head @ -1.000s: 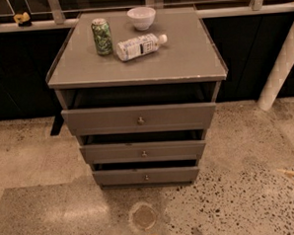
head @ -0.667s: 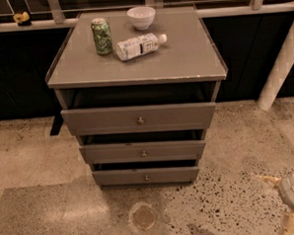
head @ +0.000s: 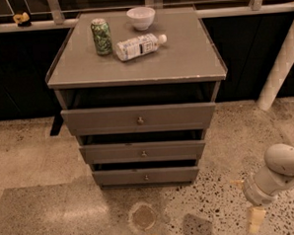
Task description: Open bottom drawer
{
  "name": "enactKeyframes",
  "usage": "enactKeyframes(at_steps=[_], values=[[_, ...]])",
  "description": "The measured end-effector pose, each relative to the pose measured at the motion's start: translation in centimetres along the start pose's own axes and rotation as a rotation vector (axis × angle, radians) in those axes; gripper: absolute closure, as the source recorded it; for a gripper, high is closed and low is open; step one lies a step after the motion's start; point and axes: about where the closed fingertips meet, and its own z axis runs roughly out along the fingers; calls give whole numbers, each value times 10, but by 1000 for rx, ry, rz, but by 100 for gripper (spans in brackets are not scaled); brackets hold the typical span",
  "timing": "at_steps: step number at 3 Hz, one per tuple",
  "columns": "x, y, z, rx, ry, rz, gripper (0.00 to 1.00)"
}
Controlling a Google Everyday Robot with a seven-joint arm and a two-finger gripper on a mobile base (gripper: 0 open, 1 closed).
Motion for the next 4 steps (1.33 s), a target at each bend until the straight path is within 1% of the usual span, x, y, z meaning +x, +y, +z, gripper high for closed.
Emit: enactKeyframes(at_steps=[1, 2, 3, 4], values=[[0, 0, 0, 0, 0, 0, 0], [3, 13, 7, 0, -20, 18, 0], [18, 16, 50, 50, -102, 26, 0], [38, 0, 125, 74, -144, 16, 0]])
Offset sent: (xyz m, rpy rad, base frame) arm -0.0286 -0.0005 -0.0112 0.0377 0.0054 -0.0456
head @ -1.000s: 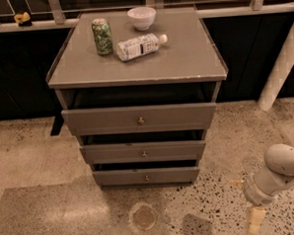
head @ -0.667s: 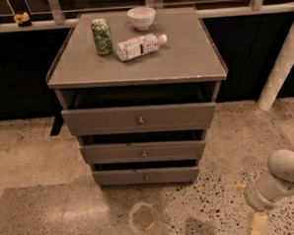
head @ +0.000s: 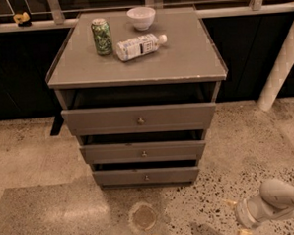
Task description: Open bottom drawer
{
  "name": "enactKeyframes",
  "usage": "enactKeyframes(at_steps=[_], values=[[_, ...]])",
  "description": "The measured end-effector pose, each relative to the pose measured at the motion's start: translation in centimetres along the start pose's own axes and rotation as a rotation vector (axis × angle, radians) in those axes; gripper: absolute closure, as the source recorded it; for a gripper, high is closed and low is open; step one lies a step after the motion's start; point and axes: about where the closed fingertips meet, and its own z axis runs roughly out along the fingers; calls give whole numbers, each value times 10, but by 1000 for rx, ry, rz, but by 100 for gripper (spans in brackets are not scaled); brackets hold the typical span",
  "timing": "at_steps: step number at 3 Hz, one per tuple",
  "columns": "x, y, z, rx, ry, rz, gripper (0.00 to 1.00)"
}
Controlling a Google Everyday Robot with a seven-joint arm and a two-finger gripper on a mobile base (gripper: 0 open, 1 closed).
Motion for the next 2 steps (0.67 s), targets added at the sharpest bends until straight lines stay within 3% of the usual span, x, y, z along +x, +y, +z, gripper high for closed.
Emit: enactKeyframes(at_steps=[1, 2], values=[[8, -35, 70, -2, -50, -50, 0], [19, -44, 133, -32, -94, -59, 0]])
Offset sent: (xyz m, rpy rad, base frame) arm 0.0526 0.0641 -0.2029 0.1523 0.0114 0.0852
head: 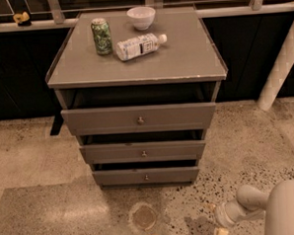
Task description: Open bottom drawer
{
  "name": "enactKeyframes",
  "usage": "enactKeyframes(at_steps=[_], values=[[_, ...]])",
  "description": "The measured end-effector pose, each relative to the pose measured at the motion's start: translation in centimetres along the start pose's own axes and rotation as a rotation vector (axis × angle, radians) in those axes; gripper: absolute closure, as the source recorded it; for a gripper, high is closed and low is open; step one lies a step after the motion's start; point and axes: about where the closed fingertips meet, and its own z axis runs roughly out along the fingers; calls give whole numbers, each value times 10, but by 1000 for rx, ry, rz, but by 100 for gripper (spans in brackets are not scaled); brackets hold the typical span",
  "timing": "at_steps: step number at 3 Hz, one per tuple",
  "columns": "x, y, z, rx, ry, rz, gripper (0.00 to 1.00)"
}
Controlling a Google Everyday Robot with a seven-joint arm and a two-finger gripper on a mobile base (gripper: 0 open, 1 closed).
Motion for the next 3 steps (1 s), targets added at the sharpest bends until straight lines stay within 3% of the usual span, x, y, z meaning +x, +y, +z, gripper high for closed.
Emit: enactKeyframes(at_steps=[2, 3], values=[[-46, -57, 28, 97, -120, -118, 0], [-48, -59, 28, 100, -123, -123, 0]])
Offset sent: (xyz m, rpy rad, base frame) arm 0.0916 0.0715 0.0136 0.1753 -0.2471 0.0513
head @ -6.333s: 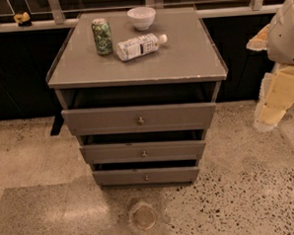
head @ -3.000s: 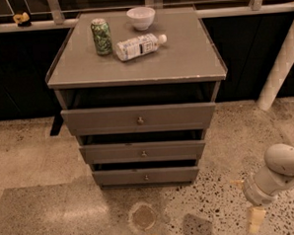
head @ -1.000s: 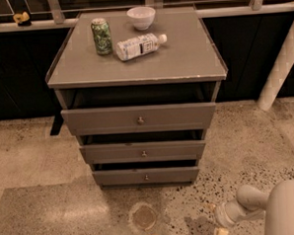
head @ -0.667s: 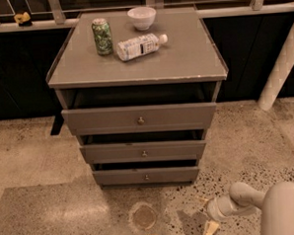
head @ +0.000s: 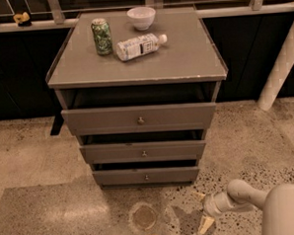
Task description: Open bottom drawer
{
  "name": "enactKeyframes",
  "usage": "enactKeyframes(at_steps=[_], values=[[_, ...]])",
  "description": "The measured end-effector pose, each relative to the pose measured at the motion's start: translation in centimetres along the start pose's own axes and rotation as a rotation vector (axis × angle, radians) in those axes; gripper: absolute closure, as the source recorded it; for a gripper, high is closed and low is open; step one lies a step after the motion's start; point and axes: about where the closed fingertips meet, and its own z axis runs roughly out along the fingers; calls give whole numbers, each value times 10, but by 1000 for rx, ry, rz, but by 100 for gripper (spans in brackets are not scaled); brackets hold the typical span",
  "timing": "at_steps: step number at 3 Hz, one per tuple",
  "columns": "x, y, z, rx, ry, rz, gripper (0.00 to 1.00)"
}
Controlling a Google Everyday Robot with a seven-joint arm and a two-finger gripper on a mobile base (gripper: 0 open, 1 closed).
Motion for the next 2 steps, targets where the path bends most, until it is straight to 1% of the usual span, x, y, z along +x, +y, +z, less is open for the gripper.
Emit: enactKeyframes(at_steps=[1, 2], values=[[-13, -13, 3, 35, 40, -20, 0], [-40, -46, 6, 71, 154, -37, 0]])
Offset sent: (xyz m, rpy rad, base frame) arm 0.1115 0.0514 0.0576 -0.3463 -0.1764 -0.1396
